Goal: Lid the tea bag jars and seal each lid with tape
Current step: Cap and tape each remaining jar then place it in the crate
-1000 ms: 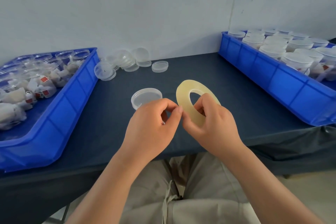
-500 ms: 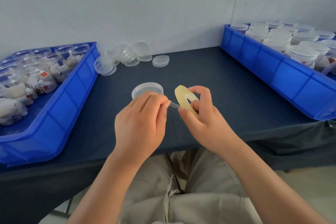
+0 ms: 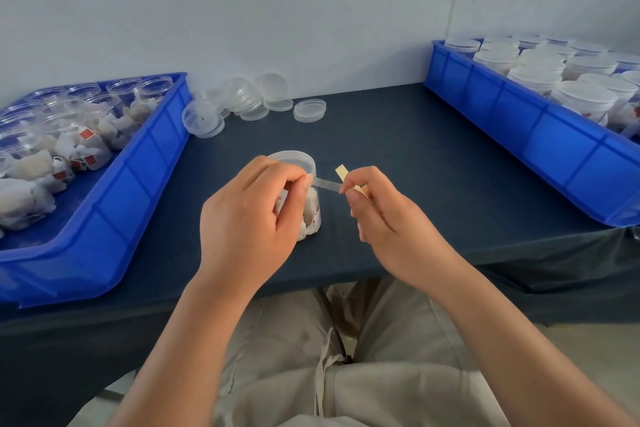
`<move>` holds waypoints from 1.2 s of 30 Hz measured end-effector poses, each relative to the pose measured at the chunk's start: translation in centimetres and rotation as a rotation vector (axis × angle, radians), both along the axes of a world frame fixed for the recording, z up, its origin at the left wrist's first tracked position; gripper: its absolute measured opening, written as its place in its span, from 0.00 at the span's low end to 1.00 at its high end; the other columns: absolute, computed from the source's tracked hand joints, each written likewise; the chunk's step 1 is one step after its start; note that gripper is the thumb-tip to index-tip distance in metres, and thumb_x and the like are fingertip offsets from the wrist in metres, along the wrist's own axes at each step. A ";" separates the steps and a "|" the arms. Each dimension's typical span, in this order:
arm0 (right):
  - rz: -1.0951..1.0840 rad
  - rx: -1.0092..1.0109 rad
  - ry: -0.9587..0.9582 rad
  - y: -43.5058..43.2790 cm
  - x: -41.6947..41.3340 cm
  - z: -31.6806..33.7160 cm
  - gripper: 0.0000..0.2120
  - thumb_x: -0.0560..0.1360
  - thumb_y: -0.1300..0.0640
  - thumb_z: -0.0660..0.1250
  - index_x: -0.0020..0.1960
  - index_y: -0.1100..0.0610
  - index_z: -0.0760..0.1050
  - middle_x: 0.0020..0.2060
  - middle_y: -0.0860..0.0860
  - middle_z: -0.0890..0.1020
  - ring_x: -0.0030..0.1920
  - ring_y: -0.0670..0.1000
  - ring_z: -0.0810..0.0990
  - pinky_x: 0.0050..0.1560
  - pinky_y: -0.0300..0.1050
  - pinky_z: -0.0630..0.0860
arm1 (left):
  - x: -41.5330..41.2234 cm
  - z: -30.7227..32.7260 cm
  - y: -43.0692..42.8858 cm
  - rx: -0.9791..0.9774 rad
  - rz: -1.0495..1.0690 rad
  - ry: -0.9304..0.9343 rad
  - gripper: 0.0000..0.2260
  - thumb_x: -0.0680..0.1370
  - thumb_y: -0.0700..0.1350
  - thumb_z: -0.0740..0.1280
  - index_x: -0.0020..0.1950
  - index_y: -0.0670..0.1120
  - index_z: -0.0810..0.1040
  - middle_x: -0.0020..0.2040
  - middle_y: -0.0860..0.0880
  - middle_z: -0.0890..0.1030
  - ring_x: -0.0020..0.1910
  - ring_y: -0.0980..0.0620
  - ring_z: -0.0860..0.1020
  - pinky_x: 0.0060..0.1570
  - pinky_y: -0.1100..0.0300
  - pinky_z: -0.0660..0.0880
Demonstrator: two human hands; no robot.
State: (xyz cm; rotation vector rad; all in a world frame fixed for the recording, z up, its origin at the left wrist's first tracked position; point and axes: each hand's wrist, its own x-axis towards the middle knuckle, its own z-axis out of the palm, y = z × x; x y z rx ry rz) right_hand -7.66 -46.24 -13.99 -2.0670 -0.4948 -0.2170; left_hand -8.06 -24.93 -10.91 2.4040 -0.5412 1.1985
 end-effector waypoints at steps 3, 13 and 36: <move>-0.025 -0.012 0.003 0.1 0.0 0.0 0.06 0.87 0.45 0.55 0.57 0.40 0.70 0.41 0.51 0.79 0.39 0.51 0.77 0.40 0.48 0.75 | 0.0 -0.7 0.3 -0.032 -0.009 0.027 0.09 0.85 0.47 0.69 0.50 0.45 0.86 0.44 0.51 0.81 0.34 0.51 0.75 0.31 0.50 0.74; -0.093 -0.121 -0.041 -0.2 0.3 -0.1 0.07 0.87 0.46 0.57 0.53 0.44 0.70 0.35 0.46 0.75 0.34 0.44 0.72 0.35 0.33 0.67 | 2.4 -7.2 0.3 -0.787 -0.053 0.487 0.29 0.81 0.61 0.65 0.81 0.55 0.65 0.73 0.64 0.71 0.74 0.63 0.70 0.72 0.59 0.72; -0.058 -0.191 0.071 -0.9 0.0 1.1 0.07 0.86 0.40 0.58 0.53 0.40 0.71 0.36 0.48 0.79 0.38 0.50 0.80 0.38 0.51 0.77 | 3.2 -4.4 0.2 -0.634 -0.335 0.591 0.17 0.80 0.58 0.59 0.67 0.55 0.71 0.57 0.70 0.77 0.57 0.65 0.78 0.50 0.74 0.72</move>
